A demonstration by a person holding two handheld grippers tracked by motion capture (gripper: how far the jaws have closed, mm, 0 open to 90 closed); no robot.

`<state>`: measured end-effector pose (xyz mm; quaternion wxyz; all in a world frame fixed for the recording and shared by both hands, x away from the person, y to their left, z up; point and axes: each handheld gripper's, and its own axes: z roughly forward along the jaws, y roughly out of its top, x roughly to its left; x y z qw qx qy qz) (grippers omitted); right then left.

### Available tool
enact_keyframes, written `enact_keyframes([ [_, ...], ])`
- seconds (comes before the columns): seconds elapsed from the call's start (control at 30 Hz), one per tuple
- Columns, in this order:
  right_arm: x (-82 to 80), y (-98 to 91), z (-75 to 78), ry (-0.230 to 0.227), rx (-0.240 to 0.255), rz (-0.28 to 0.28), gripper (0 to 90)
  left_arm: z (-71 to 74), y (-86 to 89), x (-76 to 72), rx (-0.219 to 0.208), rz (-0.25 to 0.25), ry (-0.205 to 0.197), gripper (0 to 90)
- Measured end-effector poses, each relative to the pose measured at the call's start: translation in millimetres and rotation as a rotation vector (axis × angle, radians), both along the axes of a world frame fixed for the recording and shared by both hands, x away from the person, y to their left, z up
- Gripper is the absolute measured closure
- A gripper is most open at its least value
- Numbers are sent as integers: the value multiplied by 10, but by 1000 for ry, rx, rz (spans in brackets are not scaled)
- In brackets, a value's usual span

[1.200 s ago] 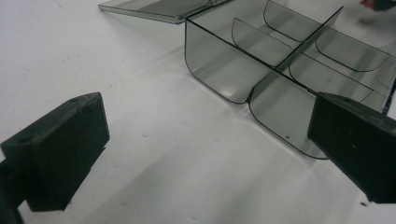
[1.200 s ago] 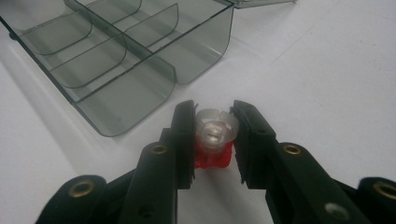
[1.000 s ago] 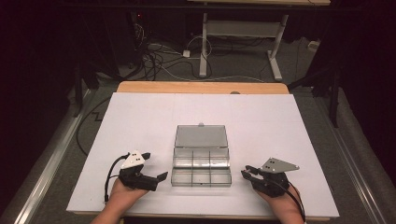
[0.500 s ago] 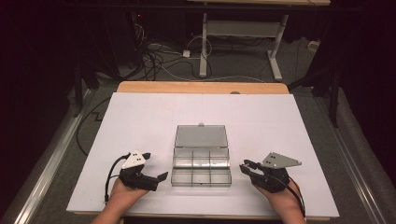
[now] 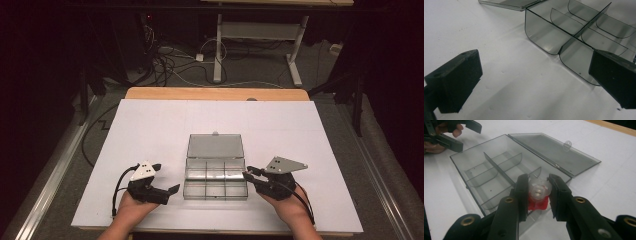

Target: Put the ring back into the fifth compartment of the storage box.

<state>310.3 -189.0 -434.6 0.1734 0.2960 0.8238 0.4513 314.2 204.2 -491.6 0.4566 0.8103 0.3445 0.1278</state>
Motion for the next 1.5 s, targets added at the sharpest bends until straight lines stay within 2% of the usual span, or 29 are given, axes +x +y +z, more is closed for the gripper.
enact_keyframes([
  [0.67, 94, 309, -95, 34, -17, 57, 720, 1, -3, -4, 4, -3, -4, 0],
  [1.5, 59, 626, -81, 35, -28, 131, 720, 1, 3, -2, -5, -6, -2, 0],
])
